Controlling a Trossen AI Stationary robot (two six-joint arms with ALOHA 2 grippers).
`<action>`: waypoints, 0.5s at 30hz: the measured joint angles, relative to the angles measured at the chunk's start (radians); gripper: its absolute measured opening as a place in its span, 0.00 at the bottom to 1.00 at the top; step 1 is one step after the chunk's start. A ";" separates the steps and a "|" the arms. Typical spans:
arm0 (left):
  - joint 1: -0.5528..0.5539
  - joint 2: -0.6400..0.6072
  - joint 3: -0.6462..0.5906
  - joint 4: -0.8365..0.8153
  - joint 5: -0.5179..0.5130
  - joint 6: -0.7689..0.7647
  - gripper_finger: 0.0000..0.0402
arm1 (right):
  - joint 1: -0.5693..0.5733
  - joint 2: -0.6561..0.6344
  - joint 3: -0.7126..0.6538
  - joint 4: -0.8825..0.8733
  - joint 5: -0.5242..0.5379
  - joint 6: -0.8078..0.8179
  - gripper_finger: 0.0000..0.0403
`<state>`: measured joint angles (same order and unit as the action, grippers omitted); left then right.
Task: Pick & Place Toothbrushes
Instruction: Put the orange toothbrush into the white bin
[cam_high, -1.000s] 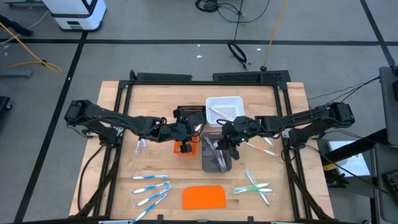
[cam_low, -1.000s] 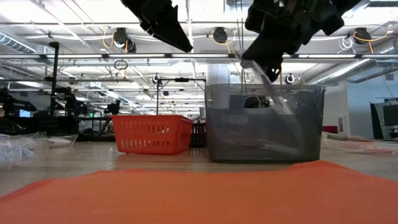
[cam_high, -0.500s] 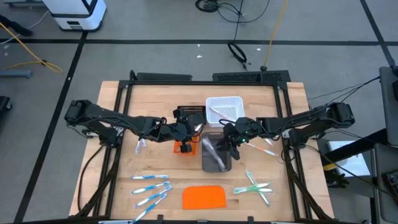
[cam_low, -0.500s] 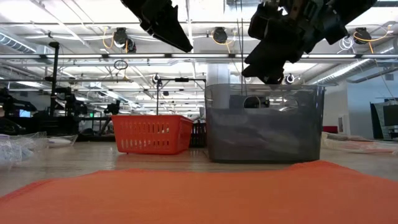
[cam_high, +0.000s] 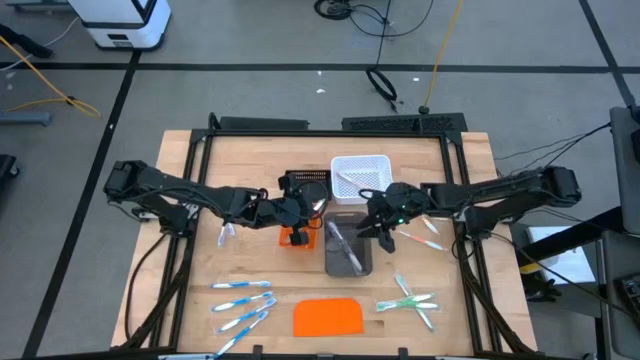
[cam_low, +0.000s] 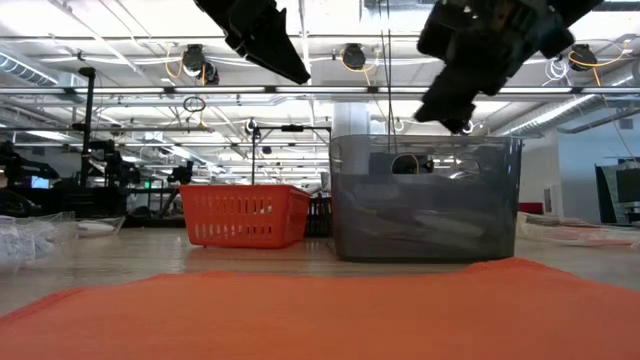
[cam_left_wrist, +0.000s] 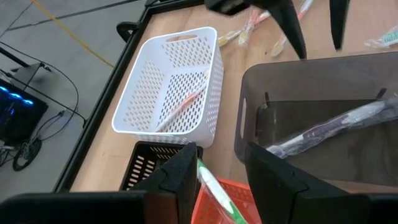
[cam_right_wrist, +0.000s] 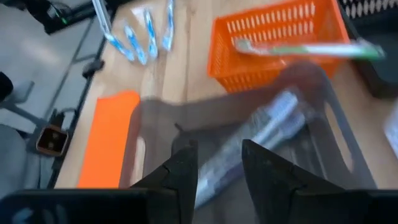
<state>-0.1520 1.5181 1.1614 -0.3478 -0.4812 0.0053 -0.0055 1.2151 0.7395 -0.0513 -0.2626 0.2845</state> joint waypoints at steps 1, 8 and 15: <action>0.000 0.000 0.000 0.000 0.000 0.000 0.34 | 0.000 -0.023 0.000 -0.039 0.001 -0.001 0.29; 0.000 0.000 0.000 0.000 0.000 -0.003 0.34 | 0.000 -0.147 0.000 -0.412 0.127 0.011 0.29; 0.000 0.000 0.000 0.005 0.000 -0.003 0.34 | 0.000 -0.158 -0.006 -0.642 0.162 0.089 0.29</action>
<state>-0.1520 1.5181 1.1614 -0.3431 -0.4812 0.0021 -0.0051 1.0570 0.7332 -0.6930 -0.1005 0.3736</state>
